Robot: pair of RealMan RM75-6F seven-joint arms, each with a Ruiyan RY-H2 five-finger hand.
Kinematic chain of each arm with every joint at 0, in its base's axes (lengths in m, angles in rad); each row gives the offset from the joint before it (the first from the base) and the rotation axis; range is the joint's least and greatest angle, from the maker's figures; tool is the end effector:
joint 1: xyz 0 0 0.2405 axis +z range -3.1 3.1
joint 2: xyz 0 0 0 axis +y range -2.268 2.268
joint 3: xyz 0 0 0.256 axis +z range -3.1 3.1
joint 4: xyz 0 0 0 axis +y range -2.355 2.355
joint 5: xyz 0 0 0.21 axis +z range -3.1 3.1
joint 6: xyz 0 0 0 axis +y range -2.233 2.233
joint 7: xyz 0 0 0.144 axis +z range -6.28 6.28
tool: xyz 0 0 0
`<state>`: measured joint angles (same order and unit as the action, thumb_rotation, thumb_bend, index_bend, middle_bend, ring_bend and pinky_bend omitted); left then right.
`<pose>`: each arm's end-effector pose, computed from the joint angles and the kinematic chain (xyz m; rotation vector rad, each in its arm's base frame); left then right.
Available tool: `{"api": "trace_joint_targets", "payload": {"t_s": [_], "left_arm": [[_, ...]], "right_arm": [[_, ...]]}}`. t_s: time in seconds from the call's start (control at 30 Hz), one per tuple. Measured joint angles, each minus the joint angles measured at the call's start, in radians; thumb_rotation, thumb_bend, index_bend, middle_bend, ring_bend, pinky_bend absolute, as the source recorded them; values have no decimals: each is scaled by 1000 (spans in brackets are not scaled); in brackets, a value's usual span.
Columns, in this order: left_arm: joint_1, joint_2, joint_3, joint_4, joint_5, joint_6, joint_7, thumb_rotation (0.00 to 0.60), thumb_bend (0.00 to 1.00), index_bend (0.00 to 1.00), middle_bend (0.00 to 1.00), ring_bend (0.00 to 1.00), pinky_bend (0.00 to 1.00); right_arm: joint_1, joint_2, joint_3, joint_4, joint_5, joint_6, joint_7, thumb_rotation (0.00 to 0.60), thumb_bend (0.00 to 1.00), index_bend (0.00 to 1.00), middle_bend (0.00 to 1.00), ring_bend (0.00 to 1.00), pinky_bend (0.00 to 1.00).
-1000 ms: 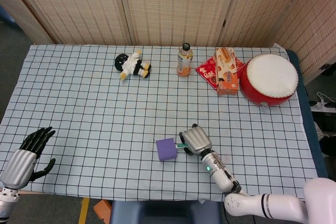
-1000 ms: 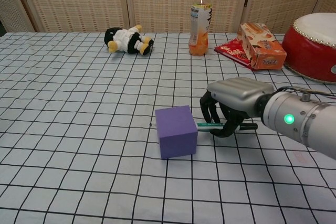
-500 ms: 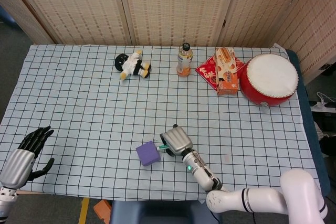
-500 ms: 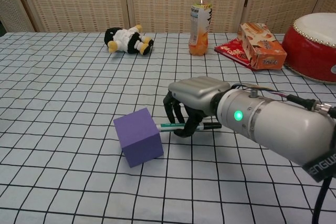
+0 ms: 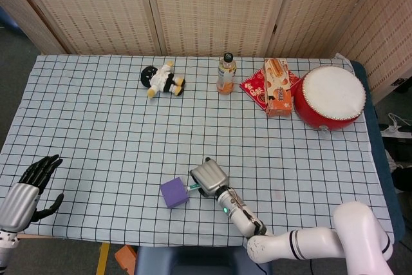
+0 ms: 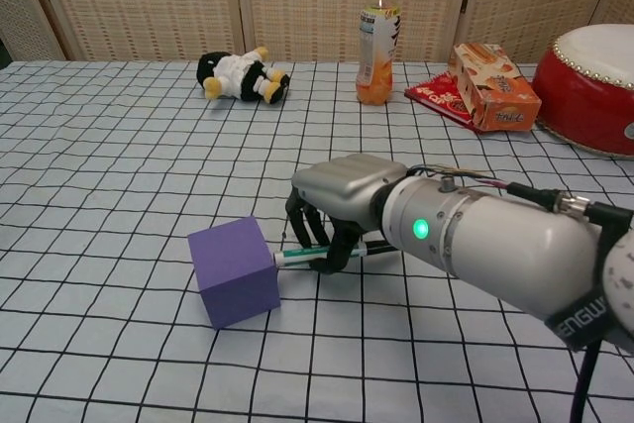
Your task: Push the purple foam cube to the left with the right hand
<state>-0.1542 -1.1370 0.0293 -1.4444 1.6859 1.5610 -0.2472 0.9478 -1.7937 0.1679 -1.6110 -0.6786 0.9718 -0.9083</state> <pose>-0.3074 0.1862 0.1565 -1.5637 -0.8831 -1.1104 -0.0560 -0.2885 -0.1051 2.1614 -0.8819 0.6880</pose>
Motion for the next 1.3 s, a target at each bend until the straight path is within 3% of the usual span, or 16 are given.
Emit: {"api": "trace_joint_targets", "payload": {"t_s": [0.13,0.37,0.9,1.3], "left_arm": [[2,-2,1,-2,4,4,9,600,417,0,0,0,101],[1,-6,1,-5,6,2,19,600,418,0,0,0,101],[-2,0,1,-2,8,2,-8,600,417,0,0,0,101],[-6,1,-1,2,2,-8,-19,600,417,0,0,0,101]], "right_arm": [[-2,27,-31,-42,-2,19,-3,600,504,921,831,543,275],[7,31,-36,-55,-8,20,15,600,504,921,831,543,276],[134,-135,44,90,47,4,1,600,505,921,831,543,282],[238,-258,133,219,83,-15,1,600,504,921,831,543,289]]}}
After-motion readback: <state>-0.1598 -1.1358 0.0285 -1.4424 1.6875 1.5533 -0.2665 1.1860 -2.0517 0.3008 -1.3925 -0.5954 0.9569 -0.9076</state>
